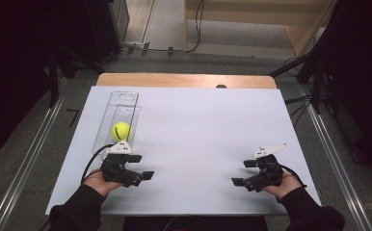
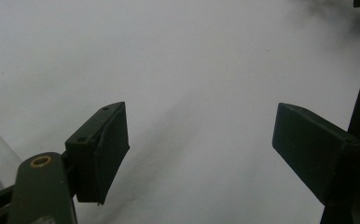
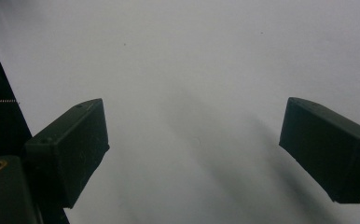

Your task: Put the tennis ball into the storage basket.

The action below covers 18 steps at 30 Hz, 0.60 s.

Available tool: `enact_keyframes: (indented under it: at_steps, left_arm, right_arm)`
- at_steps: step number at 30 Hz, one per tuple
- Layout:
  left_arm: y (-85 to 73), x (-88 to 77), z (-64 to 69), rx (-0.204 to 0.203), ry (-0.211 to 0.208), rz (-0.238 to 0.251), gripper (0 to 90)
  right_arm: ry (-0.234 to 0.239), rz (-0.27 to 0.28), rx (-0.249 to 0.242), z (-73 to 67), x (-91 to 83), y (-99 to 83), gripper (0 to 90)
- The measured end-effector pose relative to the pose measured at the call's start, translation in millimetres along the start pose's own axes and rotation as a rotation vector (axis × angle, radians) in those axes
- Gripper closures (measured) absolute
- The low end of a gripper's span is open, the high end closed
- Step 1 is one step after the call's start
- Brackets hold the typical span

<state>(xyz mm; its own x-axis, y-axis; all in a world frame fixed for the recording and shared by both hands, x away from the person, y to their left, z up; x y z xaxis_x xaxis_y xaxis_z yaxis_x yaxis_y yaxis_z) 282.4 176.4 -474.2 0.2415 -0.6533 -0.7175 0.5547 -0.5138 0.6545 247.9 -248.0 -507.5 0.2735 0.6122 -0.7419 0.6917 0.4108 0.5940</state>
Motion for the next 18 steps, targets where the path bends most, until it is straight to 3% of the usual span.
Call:
enact_keyframes:
  at_steps: [18]
  left_arm:
    - [-0.4,0.1,0.1,0.008,0.003,-0.007,19.3]
  right_arm:
    - [0.000,0.001,-0.001,0.3,-0.1,-0.1,6.2]
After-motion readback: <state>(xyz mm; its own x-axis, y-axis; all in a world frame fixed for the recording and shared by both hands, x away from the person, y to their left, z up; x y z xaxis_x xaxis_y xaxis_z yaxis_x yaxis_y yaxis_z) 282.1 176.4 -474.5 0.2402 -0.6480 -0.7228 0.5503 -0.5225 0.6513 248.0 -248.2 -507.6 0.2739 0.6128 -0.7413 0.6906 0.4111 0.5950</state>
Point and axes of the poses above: each handheld gripper's, and its own axes: x roughly forward along the jaws, y roughly out of its top, z roughly to its right, the point moved 2 cm from there along x, roughly forward along the jaws, and after that the axes turned 1 degree about -z, right-handed, at the moved point
